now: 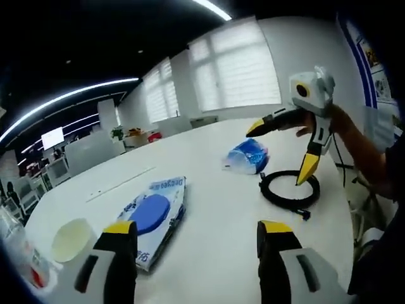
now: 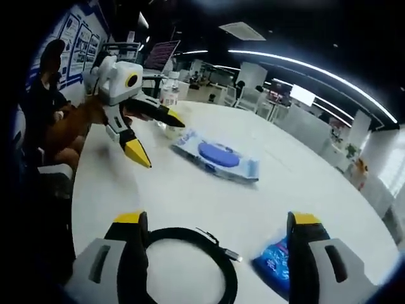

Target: Arrange the tabletop items into an orderly group along one side of the table until the central work area is clear of visible clutter.

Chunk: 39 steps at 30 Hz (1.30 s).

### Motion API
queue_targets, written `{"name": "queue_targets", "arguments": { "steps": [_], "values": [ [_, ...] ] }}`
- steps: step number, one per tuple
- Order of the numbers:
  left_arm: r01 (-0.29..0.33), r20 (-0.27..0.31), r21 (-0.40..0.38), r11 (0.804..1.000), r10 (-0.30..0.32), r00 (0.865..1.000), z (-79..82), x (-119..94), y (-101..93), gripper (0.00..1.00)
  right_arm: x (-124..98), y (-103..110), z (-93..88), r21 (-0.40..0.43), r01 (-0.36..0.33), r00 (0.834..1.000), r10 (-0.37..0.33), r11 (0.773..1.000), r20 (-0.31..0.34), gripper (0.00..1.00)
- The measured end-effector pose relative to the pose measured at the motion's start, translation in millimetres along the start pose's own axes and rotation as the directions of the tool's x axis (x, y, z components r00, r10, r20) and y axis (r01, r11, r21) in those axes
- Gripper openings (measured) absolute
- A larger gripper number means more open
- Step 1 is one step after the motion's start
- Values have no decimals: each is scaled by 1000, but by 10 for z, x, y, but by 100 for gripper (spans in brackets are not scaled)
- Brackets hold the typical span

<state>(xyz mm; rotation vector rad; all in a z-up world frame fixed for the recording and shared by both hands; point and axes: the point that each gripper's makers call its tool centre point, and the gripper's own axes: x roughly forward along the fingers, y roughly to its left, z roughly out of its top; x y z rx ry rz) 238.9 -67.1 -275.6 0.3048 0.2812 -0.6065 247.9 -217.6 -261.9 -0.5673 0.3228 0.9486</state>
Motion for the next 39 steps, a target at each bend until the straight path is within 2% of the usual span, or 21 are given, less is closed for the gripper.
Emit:
{"name": "queue_targets", "arguments": {
  "steps": [20, 27, 39],
  "values": [
    [-77, -61, 34, 996, 79, 995, -145, 46, 176, 69, 163, -16, 93, -62, 29, 1000, -29, 998, -2, 69],
    [-94, -71, 48, 994, 97, 993, -165, 44, 225, 67, 228, -69, 84, -66, 43, 999, -44, 997, -9, 67],
    [-98, -87, 96, 991, 107, 990, -184, 97, 249, 54, 355, -95, 107, -108, 53, 998, -55, 993, -13, 60]
  ]
}}
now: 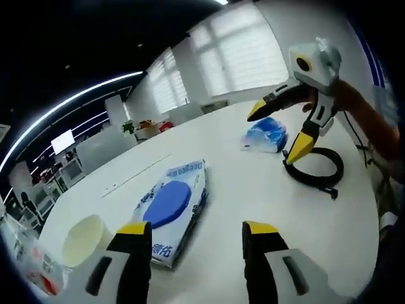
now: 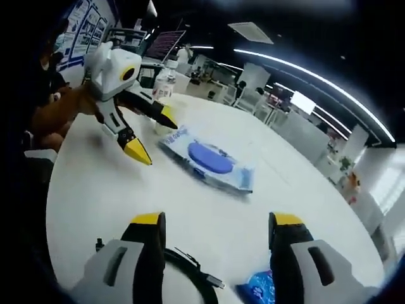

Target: Arrange the tabletop items into an orderly group along one side of the table until the central work area is clear of visible clutter.

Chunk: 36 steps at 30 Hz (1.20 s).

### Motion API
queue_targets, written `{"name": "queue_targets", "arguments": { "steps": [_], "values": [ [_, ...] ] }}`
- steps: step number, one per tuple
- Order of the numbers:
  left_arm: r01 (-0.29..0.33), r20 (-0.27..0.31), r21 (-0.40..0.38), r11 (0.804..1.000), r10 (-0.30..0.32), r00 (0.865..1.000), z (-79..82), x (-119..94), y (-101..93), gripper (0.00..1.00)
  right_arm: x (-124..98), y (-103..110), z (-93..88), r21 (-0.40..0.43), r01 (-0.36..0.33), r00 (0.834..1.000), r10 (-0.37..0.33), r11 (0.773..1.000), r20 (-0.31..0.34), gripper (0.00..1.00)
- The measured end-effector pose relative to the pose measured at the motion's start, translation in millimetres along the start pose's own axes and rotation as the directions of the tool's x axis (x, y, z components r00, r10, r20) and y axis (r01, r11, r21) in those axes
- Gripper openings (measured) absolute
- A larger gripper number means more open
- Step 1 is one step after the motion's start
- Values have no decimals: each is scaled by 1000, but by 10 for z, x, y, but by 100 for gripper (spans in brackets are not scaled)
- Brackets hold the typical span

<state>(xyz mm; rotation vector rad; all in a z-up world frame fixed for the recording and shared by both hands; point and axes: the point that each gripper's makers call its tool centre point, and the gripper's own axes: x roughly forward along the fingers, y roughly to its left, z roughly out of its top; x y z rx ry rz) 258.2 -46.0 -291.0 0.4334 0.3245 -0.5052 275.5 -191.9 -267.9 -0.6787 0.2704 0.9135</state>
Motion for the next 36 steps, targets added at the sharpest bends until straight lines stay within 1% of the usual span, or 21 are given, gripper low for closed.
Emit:
{"name": "queue_targets", "arguments": {
  "steps": [4, 6, 9, 13, 18, 23, 29, 36],
  "values": [
    [-5, 5, 11, 1000, 5, 1000, 13, 14, 10, 49, 48, -30, 2, -10, -2, 1000, 2, 1000, 6, 57],
    [-3, 3, 10, 1000, 3, 1000, 9, 23, 8, 49, 62, -25, -24, -5, -1, 1000, 1, 1000, -2, 57],
    [-5, 0, 7, 1000, 5, 1000, -5, 34, 14, 49, 88, -70, -33, -8, 2, 1000, -2, 1000, -8, 57],
    [-9, -6, 11, 1000, 9, 1000, -23, 46, 27, 49, 96, -53, -46, -8, 3, 1000, -3, 1000, -9, 57],
    [-19, -11, 11, 1000, 19, 1000, -34, 63, 43, 49, 171, -106, -22, -12, 9, 1000, -9, 1000, -9, 56],
    [-25, -18, 23, 999, 25, 1000, -46, 81, 46, 48, 271, -156, 32, -45, 20, 1000, -21, 999, -14, 53],
    [-25, -21, 32, 999, 26, 999, -55, 85, 55, 44, 311, -161, 40, -60, 24, 1000, -25, 998, -17, 52],
    [-27, -20, 37, 999, 27, 999, -43, 101, 67, 42, 363, -199, 47, -90, 37, 999, -39, 995, -22, 51]
  ]
}}
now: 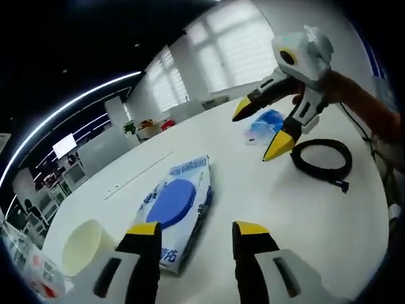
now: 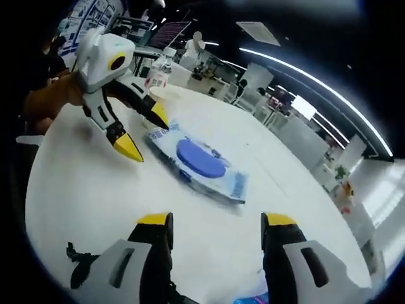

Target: Arrange the tabletop items into an orderly group along one side of the table until the central work area is clear of visible clutter.

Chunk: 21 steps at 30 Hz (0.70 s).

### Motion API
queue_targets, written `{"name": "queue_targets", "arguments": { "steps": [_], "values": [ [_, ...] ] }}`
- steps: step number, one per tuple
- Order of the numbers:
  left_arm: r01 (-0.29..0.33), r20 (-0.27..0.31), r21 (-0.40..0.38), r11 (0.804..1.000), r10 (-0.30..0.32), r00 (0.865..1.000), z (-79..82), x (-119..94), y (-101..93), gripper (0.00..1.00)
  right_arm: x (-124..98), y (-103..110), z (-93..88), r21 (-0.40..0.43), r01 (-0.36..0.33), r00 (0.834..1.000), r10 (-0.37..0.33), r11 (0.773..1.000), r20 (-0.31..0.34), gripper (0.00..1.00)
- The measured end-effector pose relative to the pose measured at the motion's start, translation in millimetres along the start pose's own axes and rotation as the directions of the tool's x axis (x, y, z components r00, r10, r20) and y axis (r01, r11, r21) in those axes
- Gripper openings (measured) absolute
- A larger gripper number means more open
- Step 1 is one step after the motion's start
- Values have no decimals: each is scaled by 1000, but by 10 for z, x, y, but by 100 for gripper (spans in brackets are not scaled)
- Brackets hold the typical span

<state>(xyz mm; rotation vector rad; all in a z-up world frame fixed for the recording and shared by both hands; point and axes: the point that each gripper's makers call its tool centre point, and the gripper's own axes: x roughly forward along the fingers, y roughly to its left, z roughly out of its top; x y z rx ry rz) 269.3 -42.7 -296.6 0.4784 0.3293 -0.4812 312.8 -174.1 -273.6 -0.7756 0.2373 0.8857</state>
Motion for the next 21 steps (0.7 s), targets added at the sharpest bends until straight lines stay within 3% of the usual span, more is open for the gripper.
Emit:
{"name": "queue_targets", "arguments": {
  "steps": [13, 21],
  "values": [
    [2, 12, 7, 1000, -2, 1000, 48, 43, 4, 36, 131, -14, 50, -92, 22, 1000, -21, 995, 17, 45],
    [0, 7, 15, 1000, 0, 1000, 44, 66, 0, 33, 221, -60, 38, -198, 48, 999, -49, 979, -1, 44]
  ]
}}
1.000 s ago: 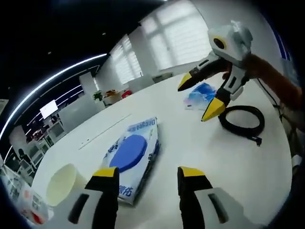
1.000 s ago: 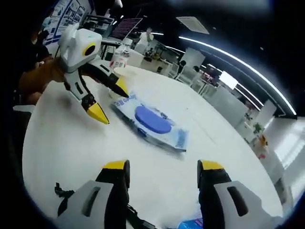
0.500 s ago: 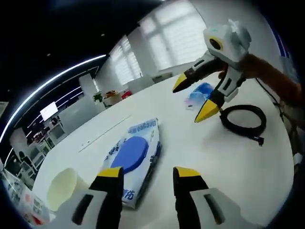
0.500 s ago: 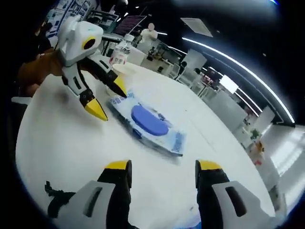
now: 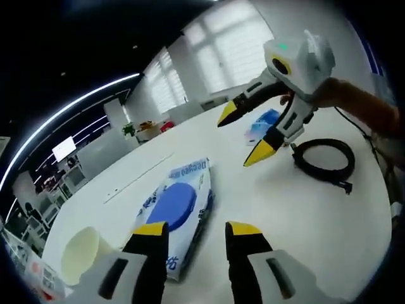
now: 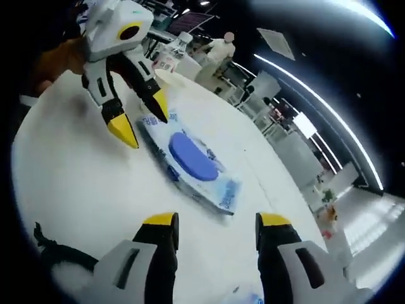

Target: Arrange the tabletop items into an orderly group along one side of the table until the central work area is clear of visible clutter.

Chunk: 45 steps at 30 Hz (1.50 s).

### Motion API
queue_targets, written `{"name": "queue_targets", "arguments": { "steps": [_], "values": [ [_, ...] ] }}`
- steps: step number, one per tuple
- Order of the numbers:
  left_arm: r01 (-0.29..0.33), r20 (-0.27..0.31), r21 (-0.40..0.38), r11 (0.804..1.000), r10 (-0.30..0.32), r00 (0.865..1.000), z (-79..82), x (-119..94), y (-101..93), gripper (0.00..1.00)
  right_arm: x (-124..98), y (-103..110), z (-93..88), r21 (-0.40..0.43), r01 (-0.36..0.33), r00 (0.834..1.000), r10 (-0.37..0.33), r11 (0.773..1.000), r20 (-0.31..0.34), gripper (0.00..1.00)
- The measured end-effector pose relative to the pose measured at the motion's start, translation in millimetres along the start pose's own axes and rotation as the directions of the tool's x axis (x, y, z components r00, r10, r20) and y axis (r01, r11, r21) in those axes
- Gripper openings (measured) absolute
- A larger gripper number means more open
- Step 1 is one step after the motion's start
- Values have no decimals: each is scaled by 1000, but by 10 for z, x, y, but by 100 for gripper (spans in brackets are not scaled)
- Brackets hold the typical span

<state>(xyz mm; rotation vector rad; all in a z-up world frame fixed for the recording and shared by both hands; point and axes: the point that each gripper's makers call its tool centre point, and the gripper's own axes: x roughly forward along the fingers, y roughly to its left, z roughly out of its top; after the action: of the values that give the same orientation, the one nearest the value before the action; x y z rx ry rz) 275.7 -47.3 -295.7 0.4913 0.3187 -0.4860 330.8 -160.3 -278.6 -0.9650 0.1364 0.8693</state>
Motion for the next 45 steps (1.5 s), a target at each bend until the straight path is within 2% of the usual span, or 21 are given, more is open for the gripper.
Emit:
{"name": "queue_targets", "arguments": {
  "steps": [11, 25, 39, 45],
  "values": [
    [-6, -8, -1, 1000, 6, 1000, -21, 15, 17, 32, 34, -60, -12, 4, 16, 1000, -16, 1000, 4, 41],
    [-15, -27, 21, 1000, 15, 1000, -53, 77, 25, 29, 212, -45, 29, -98, 21, 1000, -20, 995, 13, 38],
    [-3, -28, 14, 1000, 4, 1000, -74, 114, 13, 25, 284, -49, 10, -136, 21, 1000, -18, 991, 22, 34],
    [-2, -32, 14, 1000, 2, 999, -78, 136, 7, 25, 341, -29, 48, -184, 17, 999, -12, 983, 30, 28]
  ]
}}
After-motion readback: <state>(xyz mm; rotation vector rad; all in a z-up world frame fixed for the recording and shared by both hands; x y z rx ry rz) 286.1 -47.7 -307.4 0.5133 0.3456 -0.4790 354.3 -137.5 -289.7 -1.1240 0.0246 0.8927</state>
